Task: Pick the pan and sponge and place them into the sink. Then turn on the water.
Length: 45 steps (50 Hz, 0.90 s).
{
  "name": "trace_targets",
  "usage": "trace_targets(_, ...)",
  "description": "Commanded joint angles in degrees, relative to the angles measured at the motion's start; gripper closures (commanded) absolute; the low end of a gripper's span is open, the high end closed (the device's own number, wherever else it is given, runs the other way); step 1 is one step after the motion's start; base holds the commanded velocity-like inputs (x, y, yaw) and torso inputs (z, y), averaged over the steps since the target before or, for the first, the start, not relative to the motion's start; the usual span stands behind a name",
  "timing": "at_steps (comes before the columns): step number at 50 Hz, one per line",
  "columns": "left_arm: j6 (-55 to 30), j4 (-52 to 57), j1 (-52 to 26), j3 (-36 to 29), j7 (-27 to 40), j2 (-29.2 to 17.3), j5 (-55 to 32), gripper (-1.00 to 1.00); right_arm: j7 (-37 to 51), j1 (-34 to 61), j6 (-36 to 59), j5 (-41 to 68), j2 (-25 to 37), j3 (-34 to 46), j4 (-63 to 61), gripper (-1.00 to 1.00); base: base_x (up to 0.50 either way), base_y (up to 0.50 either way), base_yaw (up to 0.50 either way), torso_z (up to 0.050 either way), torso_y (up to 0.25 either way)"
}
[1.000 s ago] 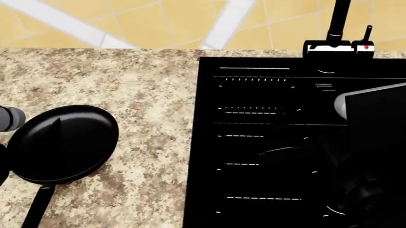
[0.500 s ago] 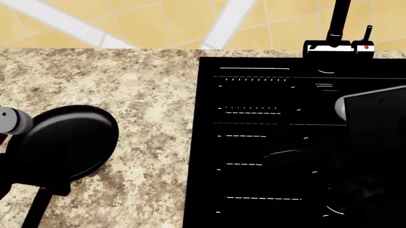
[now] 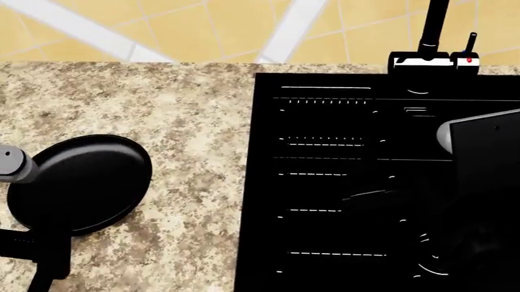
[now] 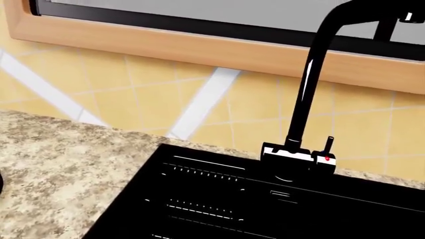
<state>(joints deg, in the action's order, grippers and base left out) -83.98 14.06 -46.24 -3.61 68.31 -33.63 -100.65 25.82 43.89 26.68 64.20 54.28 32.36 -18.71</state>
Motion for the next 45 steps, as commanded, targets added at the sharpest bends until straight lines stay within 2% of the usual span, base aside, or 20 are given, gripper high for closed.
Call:
trace_targets(1, 1.27, -4.93, -0.56, -2.84, 4.44, -0.89, -4.20, -1.00, -0.09, 0.75, 0.57, 0.29, 0.14, -0.13, -0.24, -1.00, 0.00, 0.00, 0.00, 0.000, 0.000)
trace_targets(6, 2.97, -6.59, -0.77, -3.37, 5.00, -0.25, -6.76, -1.00, -0.02, 0.54, 0.51, 0.32, 0.31, -0.20, -0.27, -1.00, 0.00, 0.00, 0.00, 0.000, 0.000)
trace_targets(15, 3.26, -6.11, -2.80, -5.25, 4.03, 1.09, -4.13, -1.00, 0.10, -0.50, 0.11, 0.32, 0.49, -0.18, -0.35, -1.00, 0.00, 0.00, 0.00, 0.000, 0.000)
trace_targets(18, 4.41, -7.17, -1.93, -5.24, 4.35, 1.50, -5.64, -1.00, -0.04, -0.43, 0.00, 0.46, 0.34, -0.30, -0.11, -1.00, 0.00, 0.00, 0.00, 0.000, 0.000)
trace_targets(31, 5.83, -9.24, -1.36, -6.16, -0.70, 2.90, -0.07, -1.00, 0.16, -1.17, -0.12, 0.37, 0.28, -0.14, -0.09, -1.00, 0.00, 0.00, 0.00, 0.000, 0.000)
trace_targets(45, 6.43, -10.56, -1.67, -7.79, -5.06, 2.30, 4.78, -1.00, 0.01, -0.97, 0.25, 0.13, -0.04, 0.12, 0.54, -1.00, 0.00, 0.00, 0.00, 0.000, 0.000)
